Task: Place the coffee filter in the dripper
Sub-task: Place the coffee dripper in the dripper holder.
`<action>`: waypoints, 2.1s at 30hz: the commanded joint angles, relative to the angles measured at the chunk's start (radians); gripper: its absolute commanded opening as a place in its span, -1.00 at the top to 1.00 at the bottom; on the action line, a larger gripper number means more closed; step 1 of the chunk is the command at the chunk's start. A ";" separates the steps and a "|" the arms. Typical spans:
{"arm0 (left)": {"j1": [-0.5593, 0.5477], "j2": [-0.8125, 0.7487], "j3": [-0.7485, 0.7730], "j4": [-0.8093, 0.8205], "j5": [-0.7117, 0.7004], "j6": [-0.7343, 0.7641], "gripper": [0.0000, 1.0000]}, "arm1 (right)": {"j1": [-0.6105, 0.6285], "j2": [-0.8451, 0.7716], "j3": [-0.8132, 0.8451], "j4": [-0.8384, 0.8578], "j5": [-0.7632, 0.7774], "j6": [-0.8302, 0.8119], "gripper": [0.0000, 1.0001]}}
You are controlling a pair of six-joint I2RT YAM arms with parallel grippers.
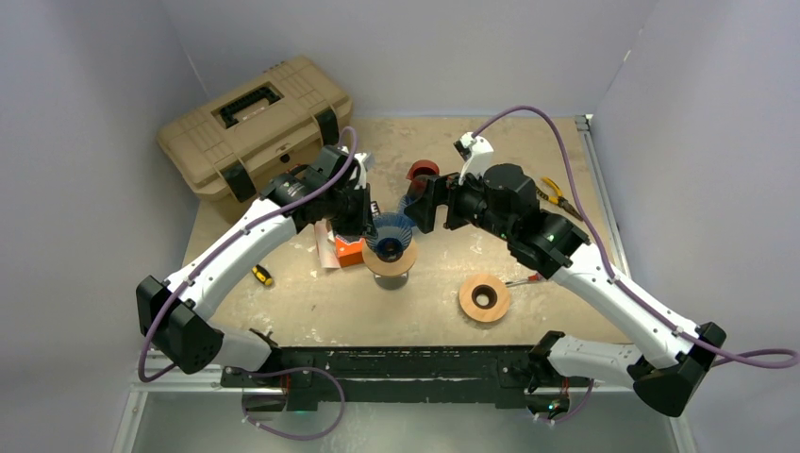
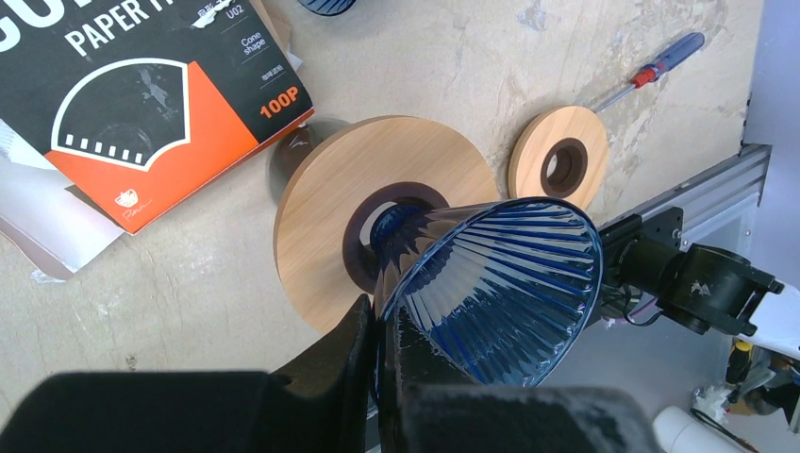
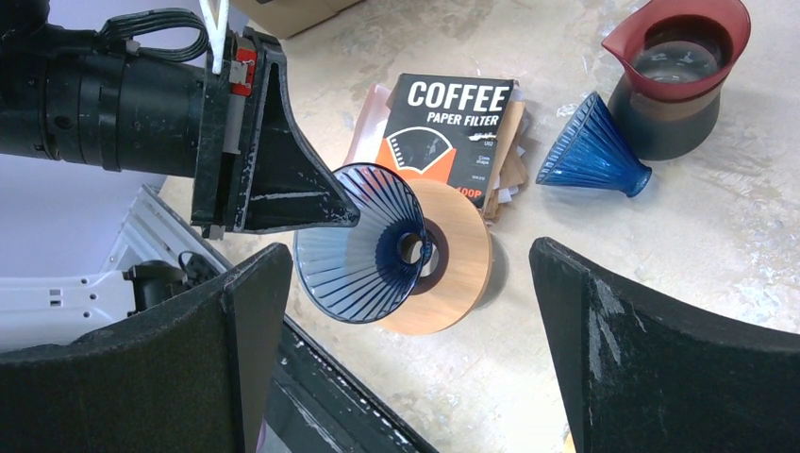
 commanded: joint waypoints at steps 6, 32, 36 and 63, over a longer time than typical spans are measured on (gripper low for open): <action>0.000 -0.029 0.004 0.040 0.007 0.005 1.00 | 0.000 -0.001 -0.004 0.038 0.025 -0.016 -0.98; -0.001 -0.018 -0.040 0.062 0.023 0.005 1.00 | 0.000 0.007 -0.023 0.030 0.001 -0.011 -0.98; 0.000 -0.020 -0.041 0.068 0.023 0.004 0.91 | 0.000 0.008 -0.016 0.018 -0.004 -0.010 -0.98; 0.002 -0.126 -0.088 0.166 -0.006 -0.022 -0.14 | -0.186 0.095 -0.166 0.187 -0.513 0.156 -0.78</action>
